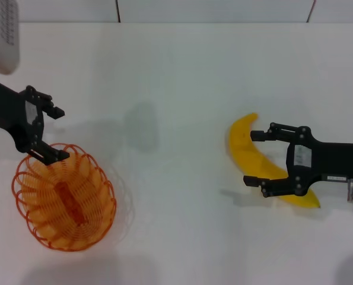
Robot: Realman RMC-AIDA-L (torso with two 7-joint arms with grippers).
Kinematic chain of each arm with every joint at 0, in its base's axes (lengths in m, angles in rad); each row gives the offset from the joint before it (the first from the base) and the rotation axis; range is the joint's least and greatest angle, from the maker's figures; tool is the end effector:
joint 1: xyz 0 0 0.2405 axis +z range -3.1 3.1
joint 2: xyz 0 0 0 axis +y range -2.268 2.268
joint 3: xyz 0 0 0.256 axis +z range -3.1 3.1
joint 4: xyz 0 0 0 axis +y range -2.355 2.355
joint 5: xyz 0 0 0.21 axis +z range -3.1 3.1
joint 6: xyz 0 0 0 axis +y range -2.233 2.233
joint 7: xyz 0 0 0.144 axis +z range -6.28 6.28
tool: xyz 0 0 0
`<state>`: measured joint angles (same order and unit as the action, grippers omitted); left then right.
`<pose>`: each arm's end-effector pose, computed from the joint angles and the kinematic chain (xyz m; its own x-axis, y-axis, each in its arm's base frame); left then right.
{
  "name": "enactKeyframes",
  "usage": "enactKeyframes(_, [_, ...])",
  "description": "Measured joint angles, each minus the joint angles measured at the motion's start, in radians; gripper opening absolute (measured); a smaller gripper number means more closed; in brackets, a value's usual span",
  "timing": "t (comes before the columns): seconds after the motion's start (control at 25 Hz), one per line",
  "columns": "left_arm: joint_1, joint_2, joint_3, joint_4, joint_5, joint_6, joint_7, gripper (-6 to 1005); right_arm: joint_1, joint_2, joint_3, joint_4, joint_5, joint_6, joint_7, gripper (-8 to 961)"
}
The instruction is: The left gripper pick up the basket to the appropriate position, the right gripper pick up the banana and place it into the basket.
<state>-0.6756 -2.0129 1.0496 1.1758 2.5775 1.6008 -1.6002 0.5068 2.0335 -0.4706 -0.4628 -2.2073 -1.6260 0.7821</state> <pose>-0.2155 0.3808 0.0531 0.9348 0.0485 -0.3520 -0.0377 -0.9715 -0.2341 0.3029 0.2931 -0.0075 0.9111 0.0011 -0.4122 -0.1280 -0.9498 -0.2855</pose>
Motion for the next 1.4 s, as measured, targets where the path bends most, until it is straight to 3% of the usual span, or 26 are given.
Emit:
enactKeyframes(0.12, [-0.009,-0.015,0.007,-0.046,0.030,-0.053,0.008,908,0.006,0.001,0.000,0.002,0.000,0.000,0.000,893])
enactKeyframes(0.32, [-0.032,-0.017,0.015,-0.111,0.032,-0.068,0.013,907,0.011,0.002,-0.002,0.003,0.000,0.000,0.006,893])
enactKeyframes(1.04, [-0.036,-0.017,0.079,-0.141,0.034,-0.081,0.000,908,0.013,0.001,-0.001,0.003,0.000,0.000,0.013,894])
enactKeyframes(1.4, [-0.038,-0.018,0.127,-0.142,0.066,-0.083,-0.056,858,0.015,0.002,0.000,0.003,0.000,0.006,0.013,894])
